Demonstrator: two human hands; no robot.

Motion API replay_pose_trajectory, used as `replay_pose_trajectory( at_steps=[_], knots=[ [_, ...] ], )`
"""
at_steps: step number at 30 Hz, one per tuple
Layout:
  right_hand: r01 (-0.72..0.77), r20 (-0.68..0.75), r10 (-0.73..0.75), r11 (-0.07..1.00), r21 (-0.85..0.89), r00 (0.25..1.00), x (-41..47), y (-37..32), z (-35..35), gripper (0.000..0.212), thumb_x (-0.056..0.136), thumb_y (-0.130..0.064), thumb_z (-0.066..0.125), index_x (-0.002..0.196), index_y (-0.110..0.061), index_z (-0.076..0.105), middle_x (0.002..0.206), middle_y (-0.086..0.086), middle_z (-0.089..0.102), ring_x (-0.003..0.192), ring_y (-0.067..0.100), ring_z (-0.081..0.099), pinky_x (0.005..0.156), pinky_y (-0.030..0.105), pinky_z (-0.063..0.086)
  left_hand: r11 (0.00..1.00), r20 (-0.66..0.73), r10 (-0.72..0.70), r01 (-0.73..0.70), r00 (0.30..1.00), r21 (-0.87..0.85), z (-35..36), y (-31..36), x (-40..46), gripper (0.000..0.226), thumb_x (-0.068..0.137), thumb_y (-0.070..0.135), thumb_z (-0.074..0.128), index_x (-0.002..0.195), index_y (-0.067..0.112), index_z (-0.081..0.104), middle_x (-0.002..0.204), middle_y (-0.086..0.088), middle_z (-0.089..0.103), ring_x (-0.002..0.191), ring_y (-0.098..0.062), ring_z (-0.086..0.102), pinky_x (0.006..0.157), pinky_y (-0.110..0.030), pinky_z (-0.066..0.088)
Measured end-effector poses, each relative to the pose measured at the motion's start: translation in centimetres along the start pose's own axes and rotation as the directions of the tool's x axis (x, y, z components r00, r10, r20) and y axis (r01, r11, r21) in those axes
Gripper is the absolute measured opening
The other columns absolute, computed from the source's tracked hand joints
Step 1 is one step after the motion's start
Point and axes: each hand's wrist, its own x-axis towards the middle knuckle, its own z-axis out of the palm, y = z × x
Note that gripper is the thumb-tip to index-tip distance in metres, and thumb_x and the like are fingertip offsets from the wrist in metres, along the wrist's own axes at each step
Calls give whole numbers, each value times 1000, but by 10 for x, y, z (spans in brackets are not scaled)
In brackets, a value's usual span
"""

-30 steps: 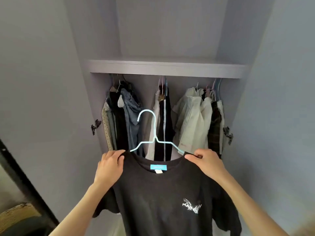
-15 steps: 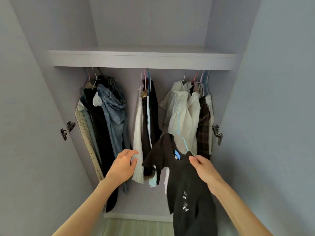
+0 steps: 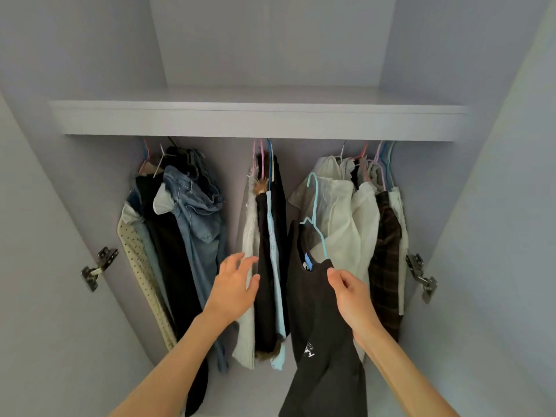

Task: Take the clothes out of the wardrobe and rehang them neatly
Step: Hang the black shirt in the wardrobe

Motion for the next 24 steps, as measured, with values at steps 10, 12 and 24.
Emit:
replay_pose_trajectory(
  at_steps=[10, 12, 24],
  knots=[
    [22, -119, -25, 1000, -21, 993, 100, -8, 72, 37, 98, -26, 42, 67, -10, 34, 59, -1, 28, 54, 9, 28, 47, 14, 30, 953, 75, 224, -234, 972, 191, 16, -20, 144, 52, 98, 29, 38, 147, 30, 18, 156, -9, -1, 142, -29, -2, 113, -43, 18],
    [48, -141, -53, 998, -36, 989, 110, -8, 82, 37, 98, -26, 42, 65, -11, 34, 58, -1, 29, 54, 9, 28, 48, 14, 31, 944, 94, 248, -262, 964, 201, 19, -22, 163, 50, 98, 33, 37, 146, 30, 22, 156, -8, -2, 143, -28, -6, 115, -45, 15],
    [287, -221, -319, 943, -168, 922, 183, -51, 111, 34, 98, -22, 42, 65, -17, 38, 57, -7, 34, 51, 3, 39, 54, 16, 32, 973, -58, 214, -218, 975, -74, 13, -60, 184, 44, 95, 26, 46, 138, 26, 37, 156, -4, 5, 98, -24, 59, 61, -24, 43]
  ],
)
